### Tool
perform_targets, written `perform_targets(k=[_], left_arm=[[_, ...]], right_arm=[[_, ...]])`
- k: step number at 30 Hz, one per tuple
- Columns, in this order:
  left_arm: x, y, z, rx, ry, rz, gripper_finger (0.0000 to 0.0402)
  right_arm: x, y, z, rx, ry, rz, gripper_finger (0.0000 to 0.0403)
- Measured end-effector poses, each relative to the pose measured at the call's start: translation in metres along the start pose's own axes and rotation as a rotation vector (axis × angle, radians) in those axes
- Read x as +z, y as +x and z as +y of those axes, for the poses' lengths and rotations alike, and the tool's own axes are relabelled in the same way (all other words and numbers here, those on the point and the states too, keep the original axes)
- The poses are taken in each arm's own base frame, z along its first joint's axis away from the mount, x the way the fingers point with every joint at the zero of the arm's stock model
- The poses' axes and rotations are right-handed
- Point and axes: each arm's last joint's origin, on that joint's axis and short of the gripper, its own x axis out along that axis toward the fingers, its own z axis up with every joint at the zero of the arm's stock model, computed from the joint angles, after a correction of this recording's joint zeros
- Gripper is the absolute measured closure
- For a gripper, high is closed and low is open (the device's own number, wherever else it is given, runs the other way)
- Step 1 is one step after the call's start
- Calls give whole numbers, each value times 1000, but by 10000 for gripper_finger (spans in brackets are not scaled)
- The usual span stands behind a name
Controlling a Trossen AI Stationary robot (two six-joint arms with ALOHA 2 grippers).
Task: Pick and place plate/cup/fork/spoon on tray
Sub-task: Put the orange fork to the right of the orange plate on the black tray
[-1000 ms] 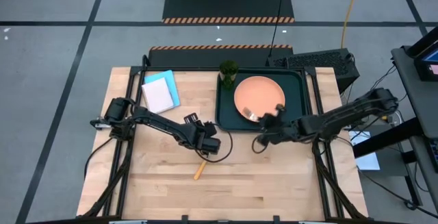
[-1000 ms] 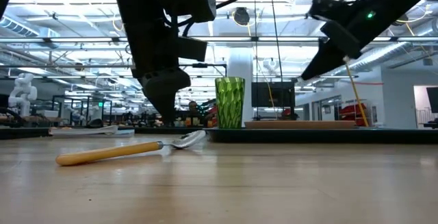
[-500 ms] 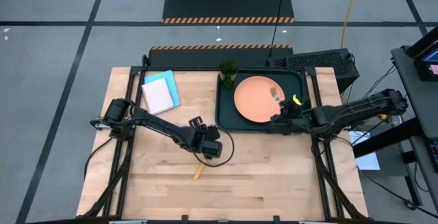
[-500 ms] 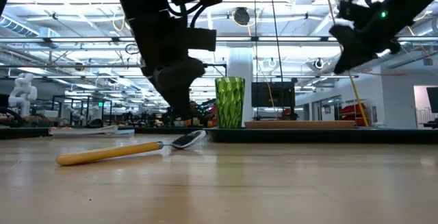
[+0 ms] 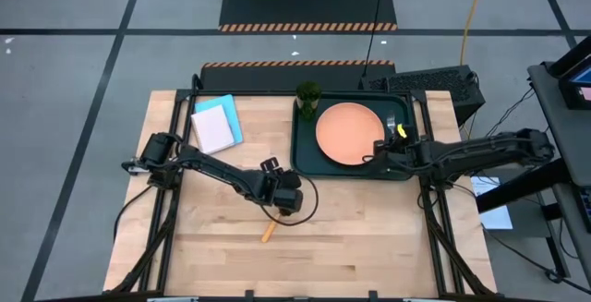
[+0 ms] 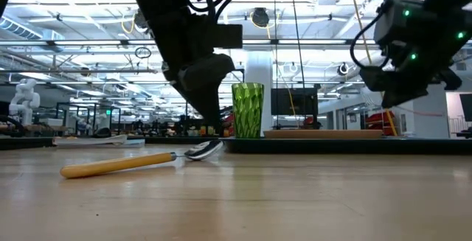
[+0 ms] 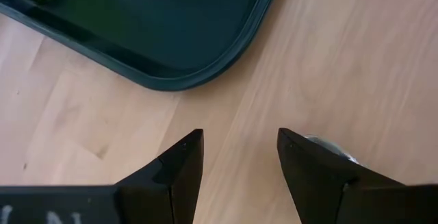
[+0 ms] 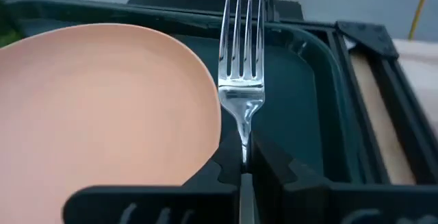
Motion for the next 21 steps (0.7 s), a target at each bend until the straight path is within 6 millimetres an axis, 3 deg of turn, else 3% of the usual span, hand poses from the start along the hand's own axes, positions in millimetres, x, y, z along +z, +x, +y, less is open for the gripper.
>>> perform_targets(k=[10, 21], left_arm=[[1, 0, 0, -3, -3, -6, 211], [3, 0, -2, -28, 1, -24, 211]], right_arm=[[-18, 25, -4, 1, 66, 79, 399], [-15, 43, -1, -74, 50, 81, 399]])
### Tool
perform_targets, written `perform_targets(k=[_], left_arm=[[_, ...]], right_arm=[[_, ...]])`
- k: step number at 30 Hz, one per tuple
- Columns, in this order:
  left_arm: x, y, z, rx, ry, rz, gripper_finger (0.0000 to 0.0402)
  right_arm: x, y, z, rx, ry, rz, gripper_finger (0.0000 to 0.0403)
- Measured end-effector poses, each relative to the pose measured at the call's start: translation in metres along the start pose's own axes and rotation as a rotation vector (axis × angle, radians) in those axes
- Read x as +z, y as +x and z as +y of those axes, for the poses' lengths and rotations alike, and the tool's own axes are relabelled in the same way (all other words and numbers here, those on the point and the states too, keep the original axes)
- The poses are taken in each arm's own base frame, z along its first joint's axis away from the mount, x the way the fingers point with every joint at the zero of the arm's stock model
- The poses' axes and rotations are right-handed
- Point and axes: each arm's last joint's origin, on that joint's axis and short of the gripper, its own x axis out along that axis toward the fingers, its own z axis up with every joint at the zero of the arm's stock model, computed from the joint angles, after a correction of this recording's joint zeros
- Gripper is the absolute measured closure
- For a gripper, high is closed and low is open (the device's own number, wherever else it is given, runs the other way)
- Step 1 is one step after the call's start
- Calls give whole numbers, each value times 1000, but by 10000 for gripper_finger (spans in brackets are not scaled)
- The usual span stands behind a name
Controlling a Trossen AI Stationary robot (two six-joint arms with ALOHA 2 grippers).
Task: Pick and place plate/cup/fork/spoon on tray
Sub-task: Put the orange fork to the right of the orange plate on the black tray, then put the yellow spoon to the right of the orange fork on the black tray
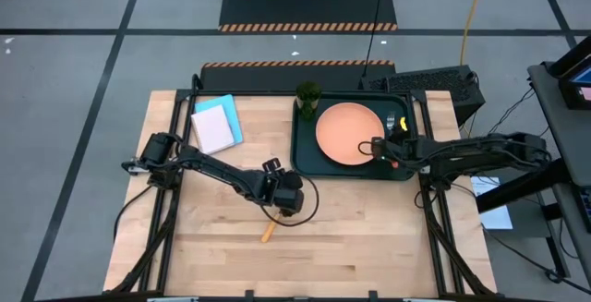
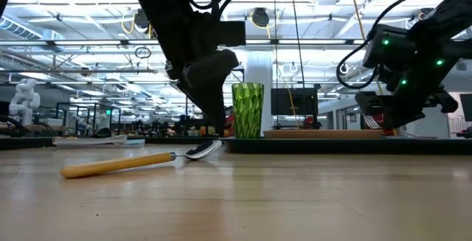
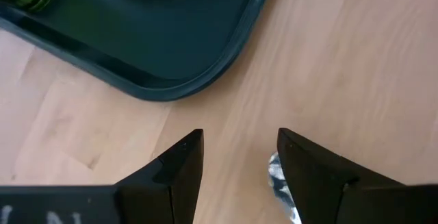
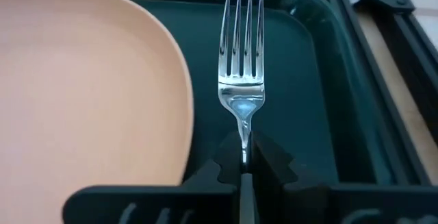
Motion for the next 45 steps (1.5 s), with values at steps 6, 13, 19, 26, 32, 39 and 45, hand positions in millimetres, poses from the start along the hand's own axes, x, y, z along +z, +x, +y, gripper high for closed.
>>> perform_targets(k=[6, 13, 19, 26, 32, 39, 45], left_arm=[[1, 0, -1, -15, -4, -10, 211], [1, 0, -1, -15, 4, -10, 211], [1, 0, -1, -15, 4, -10, 211], [1, 0, -1, -15, 3, -9, 211], [1, 0, -1, -15, 3, -9, 211], [1, 0, -1, -15, 3, -9, 211], [1, 0, -1, -15, 2, -9, 211]], right_arm=[[-2, 12, 5, -20, -27, 48, 399], [-4, 19, 7, -46, -26, 55, 399], [-7, 23, 7, -65, -47, 83, 399], [-10, 25, 8, -69, -47, 95, 388], [-9, 25, 8, -66, -39, 94, 364], [-8, 25, 9, -59, -36, 72, 338], [2, 17, 10, -7, -30, 21, 319]])
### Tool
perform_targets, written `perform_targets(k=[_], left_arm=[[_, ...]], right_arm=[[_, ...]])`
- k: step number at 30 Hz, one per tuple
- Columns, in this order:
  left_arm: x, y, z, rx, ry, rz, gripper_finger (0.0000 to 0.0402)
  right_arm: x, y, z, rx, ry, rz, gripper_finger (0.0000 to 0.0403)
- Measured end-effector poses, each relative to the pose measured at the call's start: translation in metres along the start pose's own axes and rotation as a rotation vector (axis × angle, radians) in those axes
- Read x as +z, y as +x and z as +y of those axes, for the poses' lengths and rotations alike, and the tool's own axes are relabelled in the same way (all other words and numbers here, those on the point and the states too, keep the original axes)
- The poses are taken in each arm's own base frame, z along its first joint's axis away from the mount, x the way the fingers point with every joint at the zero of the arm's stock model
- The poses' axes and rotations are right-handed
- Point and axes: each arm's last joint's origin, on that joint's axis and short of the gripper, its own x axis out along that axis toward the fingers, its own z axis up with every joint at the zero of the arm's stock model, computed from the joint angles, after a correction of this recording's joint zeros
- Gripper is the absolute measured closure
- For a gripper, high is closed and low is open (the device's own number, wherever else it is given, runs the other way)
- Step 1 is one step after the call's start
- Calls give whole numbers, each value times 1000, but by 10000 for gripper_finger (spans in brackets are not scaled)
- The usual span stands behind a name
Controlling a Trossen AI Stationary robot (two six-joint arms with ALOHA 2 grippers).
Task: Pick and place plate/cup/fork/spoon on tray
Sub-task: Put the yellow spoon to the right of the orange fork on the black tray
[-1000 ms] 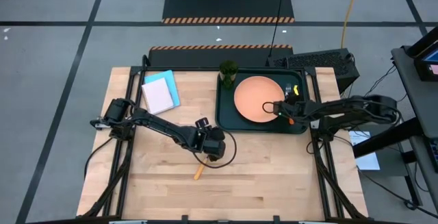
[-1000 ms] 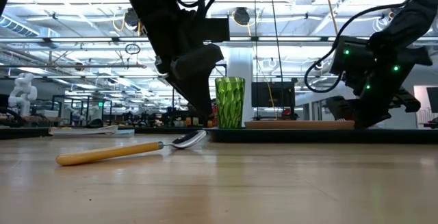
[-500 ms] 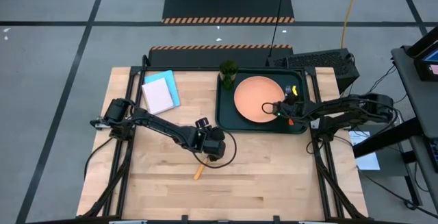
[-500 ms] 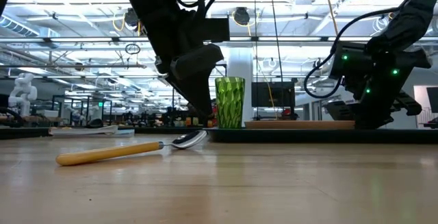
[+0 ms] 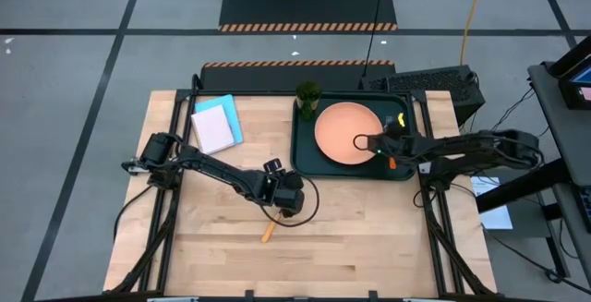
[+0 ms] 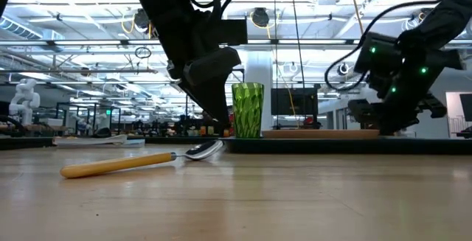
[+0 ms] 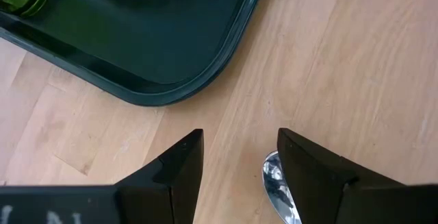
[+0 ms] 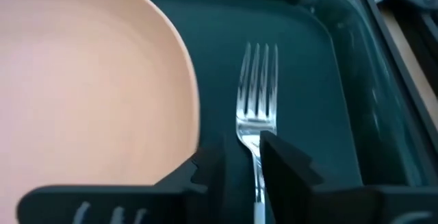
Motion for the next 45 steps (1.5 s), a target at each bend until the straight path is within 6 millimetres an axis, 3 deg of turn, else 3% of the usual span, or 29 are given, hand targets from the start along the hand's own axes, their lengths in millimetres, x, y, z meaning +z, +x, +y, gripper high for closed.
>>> perform_targets(k=[7, 18, 27, 33, 45], left_arm=[[0, 0, 0, -1, 0, 0, 211], [-12, -10, -18, -106, -23, 65, 211], [-37, -30, -42, -97, -285, 135, 211], [-41, -29, -49, -82, -404, 128, 211], [-51, 3, -59, -75, -421, 227, 214]], right_arm=[[16, -16, -5, 125, -15, -39, 301], [23, -59, -6, 651, -113, 40, 298], [19, -96, -2, 1005, -118, 26, 298], [21, -107, 0, 1098, -86, 0, 298], [22, -114, 2, 1160, -87, -30, 298]])
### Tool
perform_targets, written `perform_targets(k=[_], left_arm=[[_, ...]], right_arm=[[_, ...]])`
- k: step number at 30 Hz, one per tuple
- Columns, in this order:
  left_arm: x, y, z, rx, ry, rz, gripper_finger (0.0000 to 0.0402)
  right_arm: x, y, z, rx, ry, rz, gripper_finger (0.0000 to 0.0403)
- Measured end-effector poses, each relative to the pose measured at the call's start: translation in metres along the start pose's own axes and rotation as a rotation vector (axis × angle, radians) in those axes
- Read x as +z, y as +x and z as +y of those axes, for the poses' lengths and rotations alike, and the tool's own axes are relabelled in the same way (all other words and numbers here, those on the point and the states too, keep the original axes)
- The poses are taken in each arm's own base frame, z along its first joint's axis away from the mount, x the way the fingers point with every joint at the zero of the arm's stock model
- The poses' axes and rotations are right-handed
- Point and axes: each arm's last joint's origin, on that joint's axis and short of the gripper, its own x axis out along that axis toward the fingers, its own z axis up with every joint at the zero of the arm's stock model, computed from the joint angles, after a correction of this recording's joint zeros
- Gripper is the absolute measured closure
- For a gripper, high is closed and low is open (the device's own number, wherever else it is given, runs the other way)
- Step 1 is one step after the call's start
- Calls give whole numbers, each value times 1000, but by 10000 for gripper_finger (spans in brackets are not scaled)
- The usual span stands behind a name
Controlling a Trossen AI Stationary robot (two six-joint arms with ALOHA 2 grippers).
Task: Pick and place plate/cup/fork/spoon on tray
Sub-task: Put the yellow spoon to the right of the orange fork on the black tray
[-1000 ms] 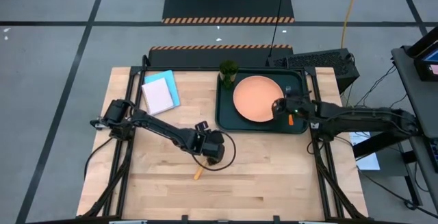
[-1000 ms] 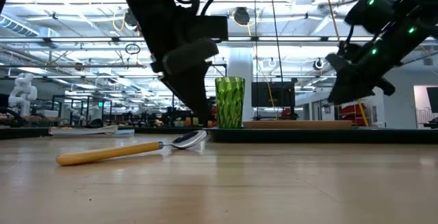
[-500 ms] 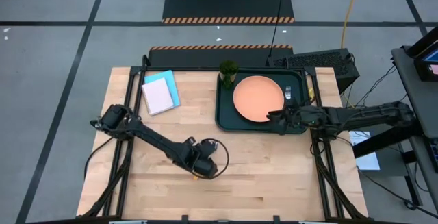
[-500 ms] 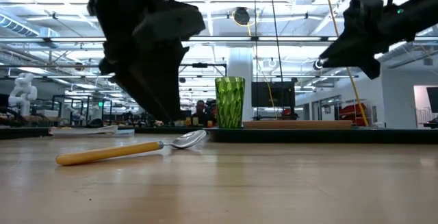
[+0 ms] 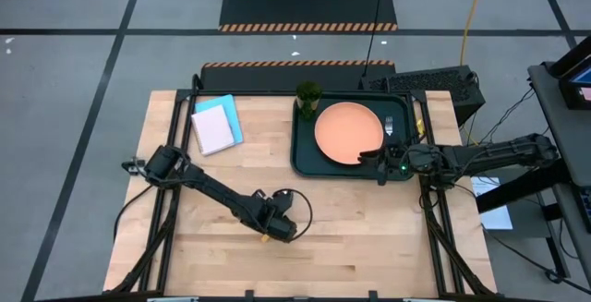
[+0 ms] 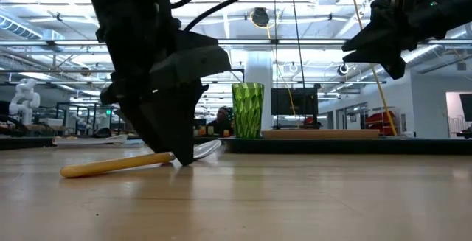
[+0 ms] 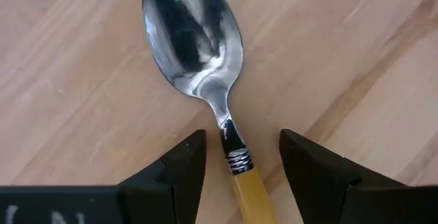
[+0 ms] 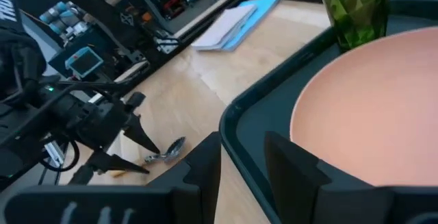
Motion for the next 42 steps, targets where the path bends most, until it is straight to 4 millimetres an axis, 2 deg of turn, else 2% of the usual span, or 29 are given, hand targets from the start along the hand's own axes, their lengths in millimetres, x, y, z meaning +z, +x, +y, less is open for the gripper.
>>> perform_targets(k=[3, 10, 14, 16, 20, 29, 34, 38, 42], left_arm=[[4, 2, 1, -3, 9, -10, 242], [19, 6, 7, 11, -32, -50, 352], [29, 9, 15, 68, -62, -107, 383], [34, 11, 20, 103, -72, -127, 382], [42, 12, 29, 136, -104, -116, 354], [48, 12, 34, 118, -71, -60, 294], [43, -13, 32, 72, -21, -39, 283], [32, -37, 32, 116, 66, -79, 282], [13, -42, 36, 211, 167, -42, 282]], right_arm=[[1, 0, 1, 8, -5, -13, 298], [2, 0, 0, -17, -6, -31, 298], [2, 0, 0, -16, -6, -30, 298], [2, 0, 0, -16, -6, -30, 298], [2, 0, 0, -16, -6, -30, 298], [1, 0, 0, -15, -7, -25, 298], [1, 0, 0, -19, -10, -18, 298], [1, 0, 0, -17, -10, -16, 298], [0, 0, 0, -18, -8, -12, 298]])
